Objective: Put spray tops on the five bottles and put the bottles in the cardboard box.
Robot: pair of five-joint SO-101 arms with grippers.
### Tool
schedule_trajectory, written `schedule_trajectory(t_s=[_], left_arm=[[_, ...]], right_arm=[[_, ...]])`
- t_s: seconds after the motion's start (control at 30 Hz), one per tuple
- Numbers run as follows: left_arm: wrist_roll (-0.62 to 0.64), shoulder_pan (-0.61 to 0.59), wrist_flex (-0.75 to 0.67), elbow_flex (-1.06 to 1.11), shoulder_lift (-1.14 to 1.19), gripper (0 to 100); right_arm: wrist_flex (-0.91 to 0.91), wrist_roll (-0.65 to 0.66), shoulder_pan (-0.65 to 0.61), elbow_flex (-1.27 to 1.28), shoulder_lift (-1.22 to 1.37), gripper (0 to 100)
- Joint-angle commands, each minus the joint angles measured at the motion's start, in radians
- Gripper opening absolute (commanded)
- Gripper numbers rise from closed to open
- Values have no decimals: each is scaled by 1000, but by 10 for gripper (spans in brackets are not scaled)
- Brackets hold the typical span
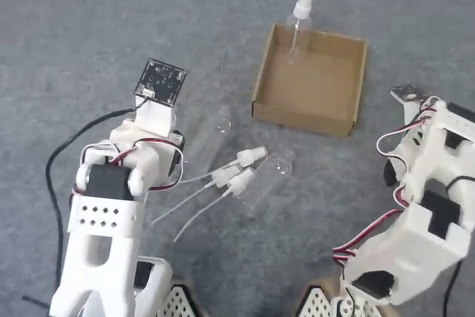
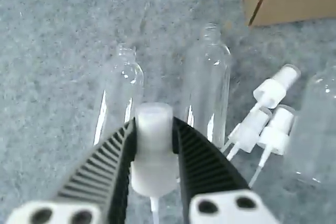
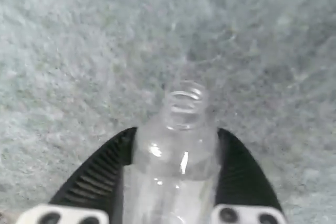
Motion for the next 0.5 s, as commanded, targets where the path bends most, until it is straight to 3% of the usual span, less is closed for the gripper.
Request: schedule_trajectory(t_s=[0.0, 0.23, 0.47], left_arm=[[17, -8, -32, -27, -44, 10], [17, -9, 17, -163, -46, 10], [80, -9, 129, -390, -46, 10]], right_arm=[[13, -8, -22, -75, -124, 39], [87, -184, -209, -54, -501, 16], [45, -394, -601, 114, -878, 6]])
